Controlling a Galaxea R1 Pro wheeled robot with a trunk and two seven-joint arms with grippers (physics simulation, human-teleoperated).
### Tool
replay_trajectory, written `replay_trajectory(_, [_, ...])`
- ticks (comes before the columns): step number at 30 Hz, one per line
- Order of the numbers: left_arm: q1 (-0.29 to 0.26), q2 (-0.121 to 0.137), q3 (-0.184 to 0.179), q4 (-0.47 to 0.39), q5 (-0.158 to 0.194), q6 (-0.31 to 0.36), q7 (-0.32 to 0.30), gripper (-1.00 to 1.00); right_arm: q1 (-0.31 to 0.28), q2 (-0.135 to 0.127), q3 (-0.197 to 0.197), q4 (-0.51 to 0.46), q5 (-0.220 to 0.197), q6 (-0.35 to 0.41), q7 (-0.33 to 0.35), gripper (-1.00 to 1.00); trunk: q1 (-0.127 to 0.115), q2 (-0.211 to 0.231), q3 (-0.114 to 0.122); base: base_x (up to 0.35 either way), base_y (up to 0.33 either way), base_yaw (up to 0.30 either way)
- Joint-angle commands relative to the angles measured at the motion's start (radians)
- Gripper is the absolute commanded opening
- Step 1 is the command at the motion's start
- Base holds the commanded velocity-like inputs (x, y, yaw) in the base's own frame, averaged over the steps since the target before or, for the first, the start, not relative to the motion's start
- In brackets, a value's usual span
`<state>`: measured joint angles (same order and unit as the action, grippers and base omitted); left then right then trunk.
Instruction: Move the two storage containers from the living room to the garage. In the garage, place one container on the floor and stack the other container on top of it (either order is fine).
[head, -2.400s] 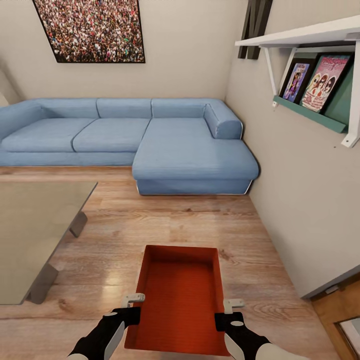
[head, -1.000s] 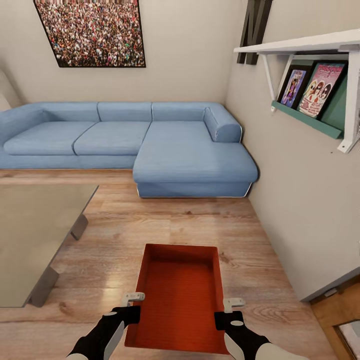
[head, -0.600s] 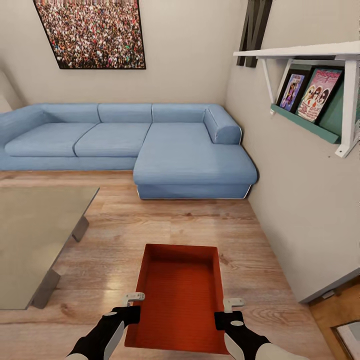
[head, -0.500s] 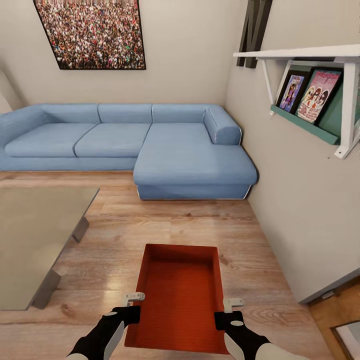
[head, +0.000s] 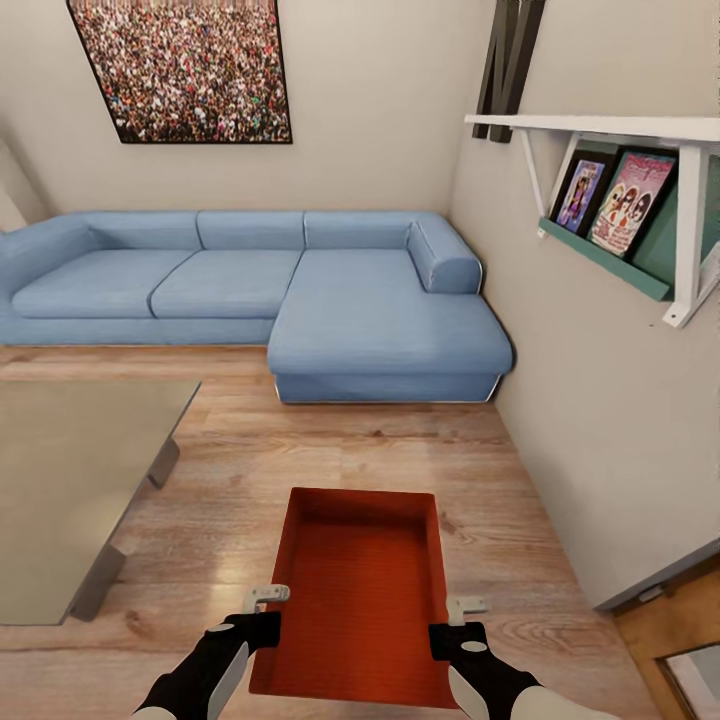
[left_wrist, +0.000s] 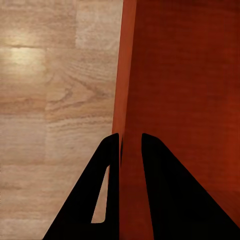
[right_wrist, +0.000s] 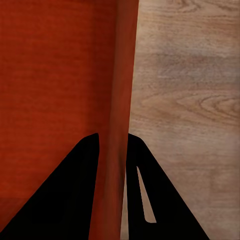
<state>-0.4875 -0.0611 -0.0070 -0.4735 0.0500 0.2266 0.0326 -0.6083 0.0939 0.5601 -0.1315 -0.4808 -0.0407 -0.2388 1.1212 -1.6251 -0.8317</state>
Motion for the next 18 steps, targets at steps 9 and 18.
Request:
replay_trajectory(9, [0.000, 0.001, -0.010, -0.005, -0.004, 0.002, 0.012, -1.00, -0.001, 0.000, 0.018, 0.020, -0.028, -0.004, -0.004, -1.00, -0.035, 0.063, 0.028, 0.000, 0.000, 0.000])
replay_trajectory(18, [0.000, 0.001, -0.010, -0.005, -0.004, 0.002, 0.012, -1.00, -0.001, -0.001, 0.018, 0.020, -0.028, -0.004, -0.004, -1.00, -0.069, 0.126, 0.056, 0.000, 0.000, 0.000])
